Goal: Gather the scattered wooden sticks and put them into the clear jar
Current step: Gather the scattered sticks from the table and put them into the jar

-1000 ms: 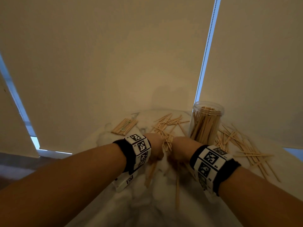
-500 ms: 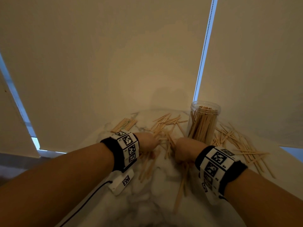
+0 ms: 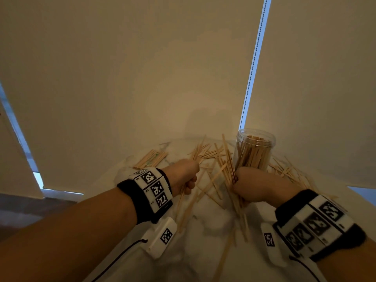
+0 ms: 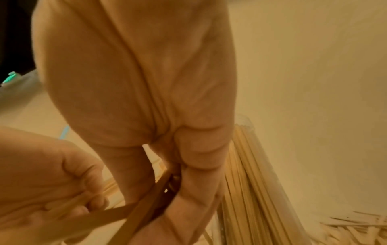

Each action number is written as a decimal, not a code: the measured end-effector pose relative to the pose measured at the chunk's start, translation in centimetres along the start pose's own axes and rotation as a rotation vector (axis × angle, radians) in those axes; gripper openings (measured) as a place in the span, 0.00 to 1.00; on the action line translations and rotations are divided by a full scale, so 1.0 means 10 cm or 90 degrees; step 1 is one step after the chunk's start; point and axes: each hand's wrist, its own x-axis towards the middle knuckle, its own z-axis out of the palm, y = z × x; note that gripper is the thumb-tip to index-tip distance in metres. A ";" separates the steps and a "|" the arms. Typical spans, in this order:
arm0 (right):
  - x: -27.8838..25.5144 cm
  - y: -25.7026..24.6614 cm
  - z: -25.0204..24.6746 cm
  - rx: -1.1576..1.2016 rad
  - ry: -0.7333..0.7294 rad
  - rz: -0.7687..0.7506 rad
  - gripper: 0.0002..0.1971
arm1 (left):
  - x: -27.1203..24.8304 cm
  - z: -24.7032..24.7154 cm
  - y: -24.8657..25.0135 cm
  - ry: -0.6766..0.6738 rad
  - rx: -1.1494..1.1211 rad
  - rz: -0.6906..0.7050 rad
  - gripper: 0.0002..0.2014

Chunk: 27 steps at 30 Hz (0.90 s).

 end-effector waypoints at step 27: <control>0.50 -0.14 -0.17 0.263 0.214 -0.131 0.09 | 0.64 0.03 0.49 0.143 -0.247 0.317 0.21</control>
